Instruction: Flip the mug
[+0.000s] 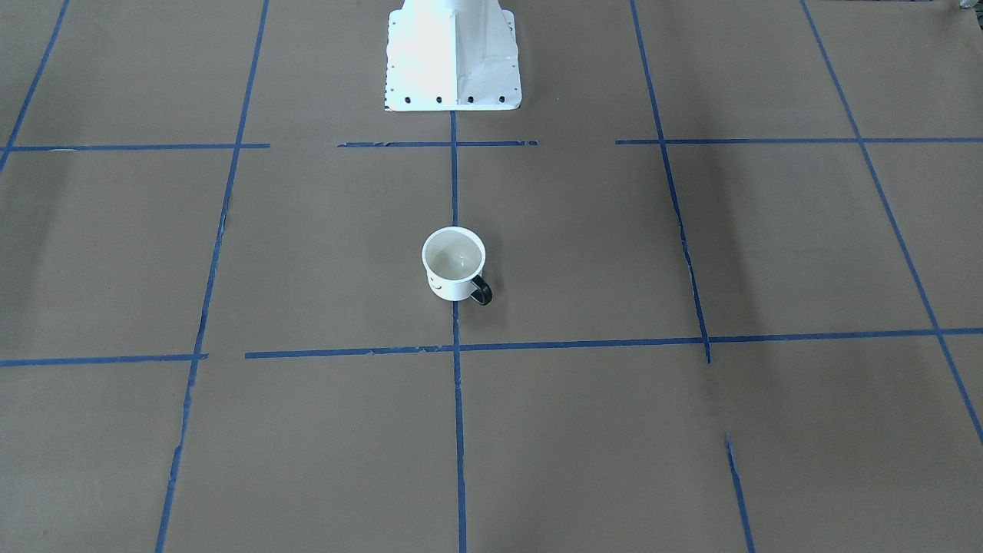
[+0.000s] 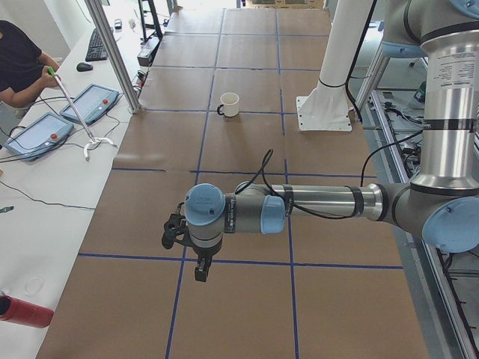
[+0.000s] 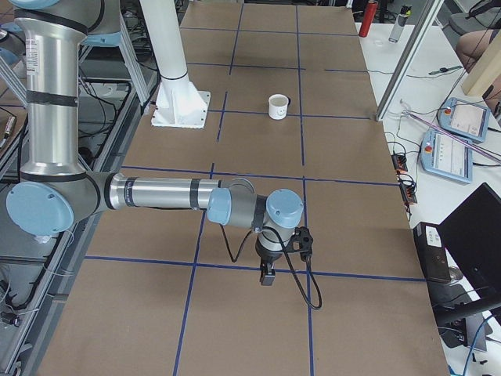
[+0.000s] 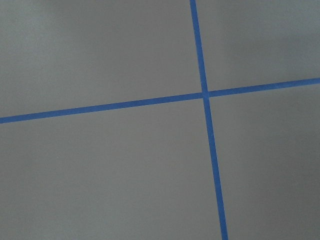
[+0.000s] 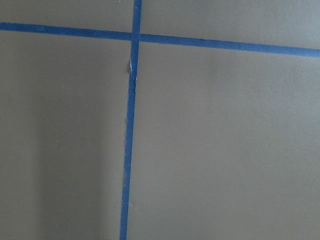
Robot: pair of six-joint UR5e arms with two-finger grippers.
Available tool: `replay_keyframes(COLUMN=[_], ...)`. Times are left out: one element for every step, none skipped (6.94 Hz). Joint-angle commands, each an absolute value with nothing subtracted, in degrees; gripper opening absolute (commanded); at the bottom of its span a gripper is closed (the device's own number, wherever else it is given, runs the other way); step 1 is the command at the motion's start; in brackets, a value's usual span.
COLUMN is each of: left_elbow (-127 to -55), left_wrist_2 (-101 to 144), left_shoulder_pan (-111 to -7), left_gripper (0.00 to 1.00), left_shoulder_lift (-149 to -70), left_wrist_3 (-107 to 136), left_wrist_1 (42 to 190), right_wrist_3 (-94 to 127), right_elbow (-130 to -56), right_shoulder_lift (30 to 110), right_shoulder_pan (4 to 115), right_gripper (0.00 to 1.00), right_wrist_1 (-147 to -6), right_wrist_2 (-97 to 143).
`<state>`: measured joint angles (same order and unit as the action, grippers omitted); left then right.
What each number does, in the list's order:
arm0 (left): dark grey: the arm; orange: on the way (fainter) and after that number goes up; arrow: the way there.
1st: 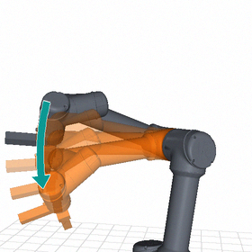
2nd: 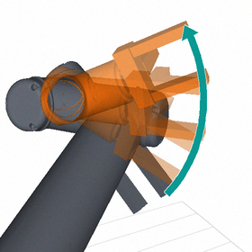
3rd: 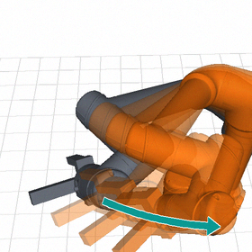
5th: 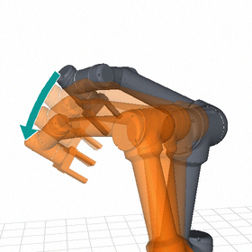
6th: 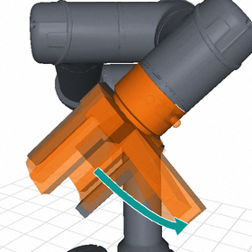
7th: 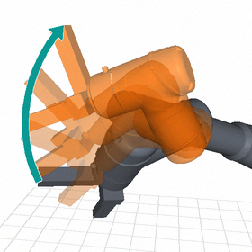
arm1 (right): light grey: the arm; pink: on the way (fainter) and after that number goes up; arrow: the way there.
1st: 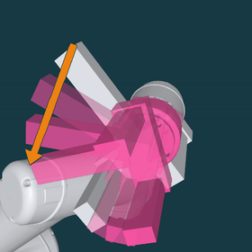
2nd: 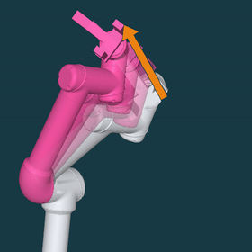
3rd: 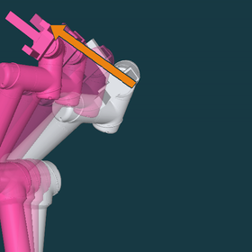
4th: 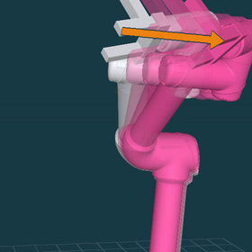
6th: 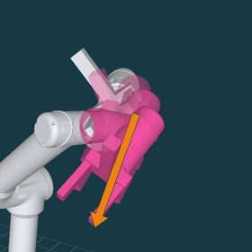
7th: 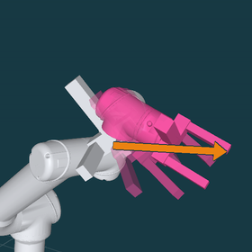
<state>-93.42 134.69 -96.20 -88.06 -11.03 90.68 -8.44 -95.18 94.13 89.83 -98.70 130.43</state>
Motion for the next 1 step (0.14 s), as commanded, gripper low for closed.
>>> replay_keyframes(left_elbow=[-93.2], left_wrist_2=[134.5], left_shoulder_pan=[-96.2], left_gripper=[1.00], left_shoulder_lift=[-89.4], left_wrist_3=[-11.0], left_wrist_1=[90.8], right_wrist_3=[-8.4], right_elbow=[-95.2], right_shoulder_lift=[94.1], right_shoulder_pan=[89.8], right_gripper=[1.00], right_wrist_1=[-98.7], right_wrist_2=[130.4])
